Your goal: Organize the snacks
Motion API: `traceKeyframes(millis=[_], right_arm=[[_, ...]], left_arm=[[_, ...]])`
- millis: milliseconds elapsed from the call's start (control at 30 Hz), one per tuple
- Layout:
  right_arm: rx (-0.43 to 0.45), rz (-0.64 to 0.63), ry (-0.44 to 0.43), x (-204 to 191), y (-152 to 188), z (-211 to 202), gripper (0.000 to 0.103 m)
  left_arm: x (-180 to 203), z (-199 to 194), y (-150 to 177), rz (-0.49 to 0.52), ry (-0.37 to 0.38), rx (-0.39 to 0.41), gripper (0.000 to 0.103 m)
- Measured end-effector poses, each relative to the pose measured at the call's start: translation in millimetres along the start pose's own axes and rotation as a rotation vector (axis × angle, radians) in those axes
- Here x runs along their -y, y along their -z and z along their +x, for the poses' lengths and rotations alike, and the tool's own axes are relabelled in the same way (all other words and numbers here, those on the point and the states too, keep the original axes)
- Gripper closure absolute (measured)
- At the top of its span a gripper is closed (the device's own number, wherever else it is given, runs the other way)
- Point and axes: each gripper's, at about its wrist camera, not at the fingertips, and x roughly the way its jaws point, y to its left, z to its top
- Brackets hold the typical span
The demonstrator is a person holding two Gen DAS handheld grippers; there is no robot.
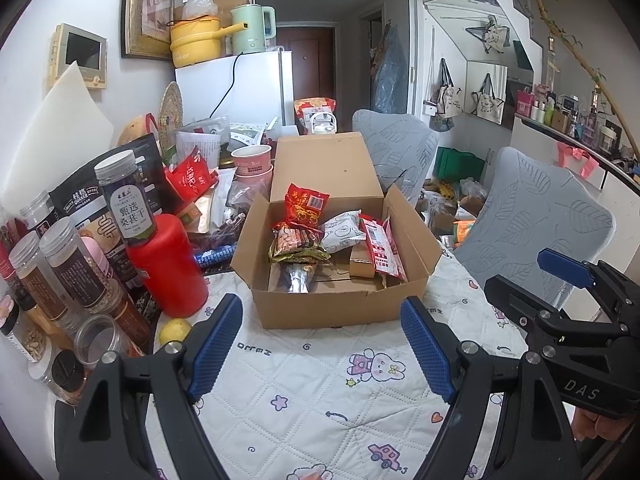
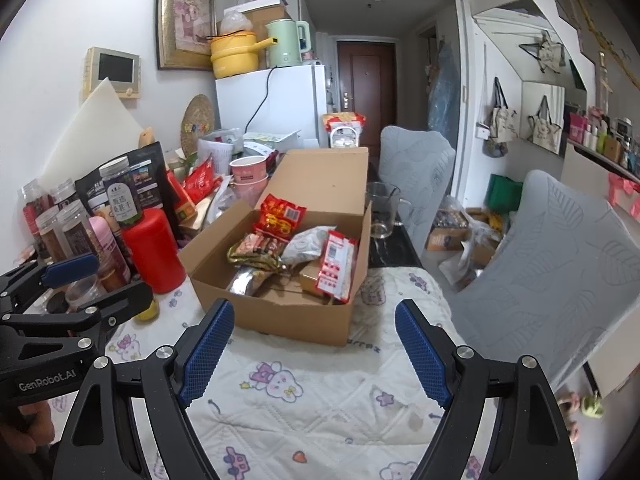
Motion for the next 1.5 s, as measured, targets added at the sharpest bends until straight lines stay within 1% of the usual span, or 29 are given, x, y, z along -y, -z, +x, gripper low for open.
traceKeyframes(millis=[100,300,433,667,800,1033,1267,1500], right_arm=[[-0.002,0.0,0.017,0,0,2,0.02],[-0.006,0.034,0.051,8,3,4,0.02],[-0.009,0.038,0.068,10,4,2,0.02],[0.013,0.02,0.067,4,6,-10,0.02],[0.014,0.013,0.072,0,6,-12,0.02],[0.011,0.009,0.083,-4,8,-13,0.02],[-0.005,0.011,0.086,-6,7,-8,0.02],[-0.028,-0.001,0.082,-7,6,1,0.02]], left_arm=[[-2,-1,-1,-0.003,0.032,0.004,0.021],[-3,-1,-4,0.004,0.034,0.011,0.021],[-3,0,-3,-0.002,0.043,0.0,0.021],[-7,1,0,-0.003,0.009,0.009,0.021],[-12,4,2,-0.02,0.017,-0.001,0.021],[-14,9,5,-0.013,0.021,-0.019,0.021],[-15,18,6,-0.009,0.042,-0.041,0.021],[-16,27,6,-0.009,0.03,-0.061,0.021]])
